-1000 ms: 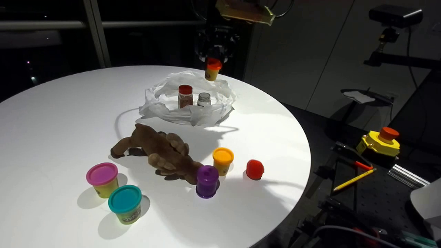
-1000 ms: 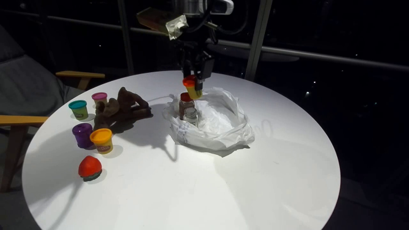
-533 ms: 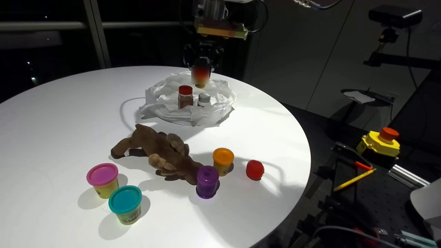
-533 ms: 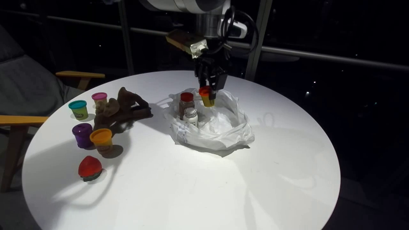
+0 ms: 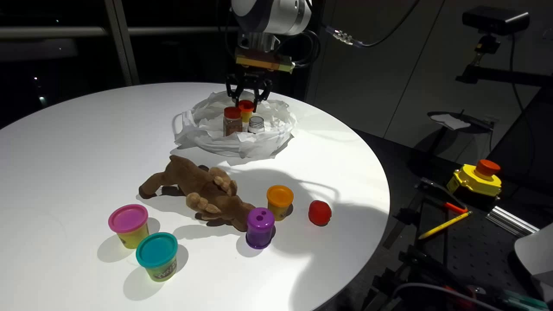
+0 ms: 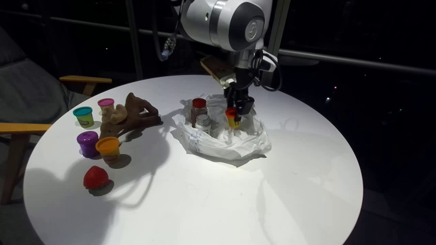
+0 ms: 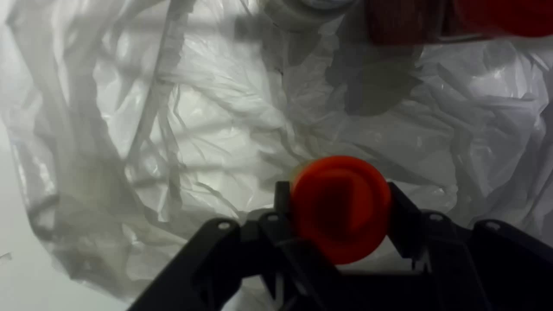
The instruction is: Put all the objects on the table in the plastic bag
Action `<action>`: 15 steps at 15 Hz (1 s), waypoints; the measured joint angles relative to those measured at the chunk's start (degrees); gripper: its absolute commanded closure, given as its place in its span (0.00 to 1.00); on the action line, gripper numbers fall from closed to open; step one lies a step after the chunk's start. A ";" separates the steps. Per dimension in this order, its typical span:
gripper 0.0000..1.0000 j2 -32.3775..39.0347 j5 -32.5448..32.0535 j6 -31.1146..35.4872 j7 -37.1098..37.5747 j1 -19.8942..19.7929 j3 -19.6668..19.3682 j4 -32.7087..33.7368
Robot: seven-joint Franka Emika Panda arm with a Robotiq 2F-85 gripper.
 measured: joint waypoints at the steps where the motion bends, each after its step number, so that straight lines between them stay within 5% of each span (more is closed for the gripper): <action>1: 0.72 0.95 0.49 -0.03 0.06 -0.57 -0.01 1.19; 3: 0.72 2.86 1.20 -0.36 0.15 -1.73 -0.04 3.24; 4: 0.26 3.81 1.44 -0.56 0.15 -2.29 -0.05 4.06; 8: 0.01 5.65 1.89 -2.37 0.09 -3.68 -0.05 6.21; 15: 0.00 -7.24 0.65 -2.28 -0.49 -0.68 -0.24 -4.00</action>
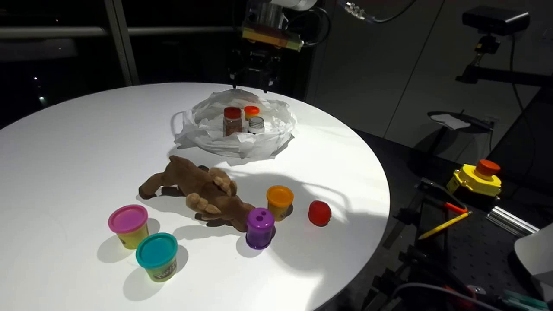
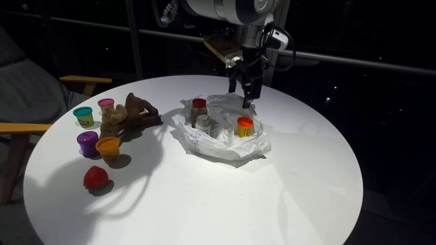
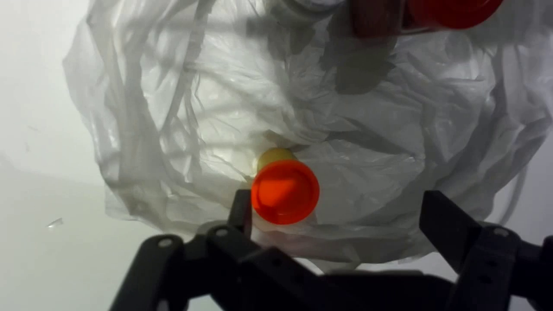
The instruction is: Put all the objects on the table in the plastic bag
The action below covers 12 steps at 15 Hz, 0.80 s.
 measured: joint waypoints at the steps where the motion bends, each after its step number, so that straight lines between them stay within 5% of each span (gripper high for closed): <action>1: 0.01 -2.76 -0.68 0.21 0.00 0.64 -0.05 -2.64; 8: 0.00 -19.88 -9.83 0.39 0.01 6.41 -0.10 -23.94; 12: 0.00 -26.73 -15.66 1.84 -0.33 10.41 3.10 -36.61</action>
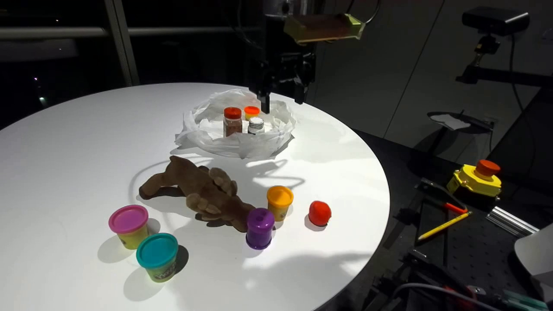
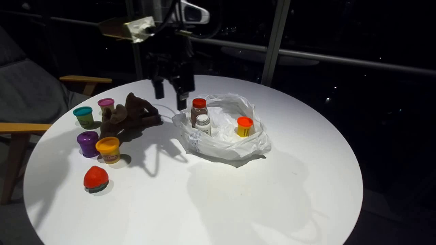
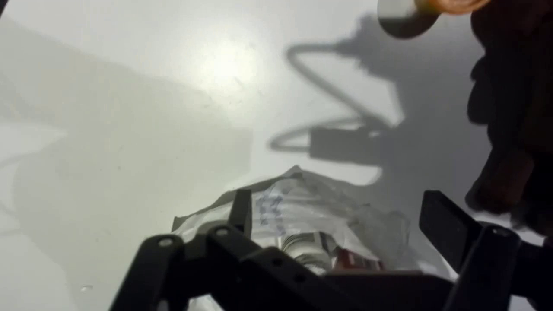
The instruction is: Put all the objects on the table in the plastic bag
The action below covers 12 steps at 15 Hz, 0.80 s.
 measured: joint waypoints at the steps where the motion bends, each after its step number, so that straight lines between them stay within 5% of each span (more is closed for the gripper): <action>1: 0.00 -1.37 -0.25 1.27 -0.45 0.79 1.52 -3.14; 6: 0.00 -5.91 -0.06 14.56 -0.62 4.34 8.98 -17.48; 12: 0.00 -5.82 0.79 25.09 -2.98 5.63 12.32 -24.40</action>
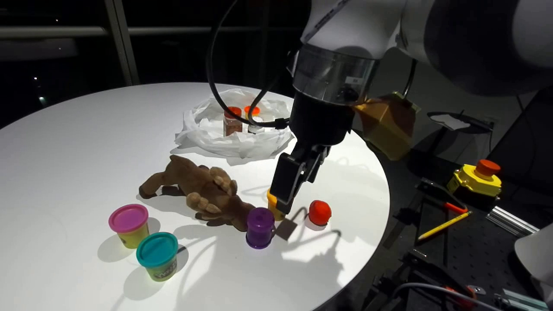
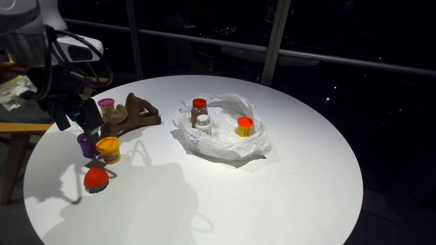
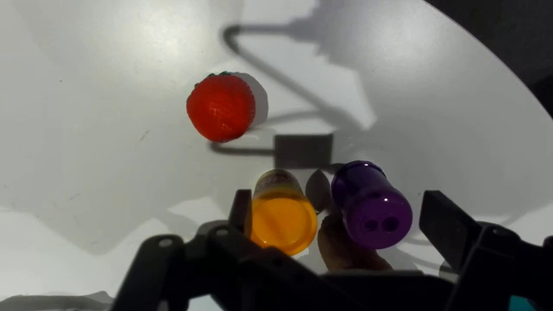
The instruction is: Put all the objects on the table in the plastic bag
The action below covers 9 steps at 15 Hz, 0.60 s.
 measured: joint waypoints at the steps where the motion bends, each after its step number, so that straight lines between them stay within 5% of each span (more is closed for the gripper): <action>1: 0.00 0.25 0.26 1.35 -0.96 0.00 0.07 -0.46; 9: 0.00 2.75 -3.16 5.42 -3.24 -0.02 -1.40 -0.96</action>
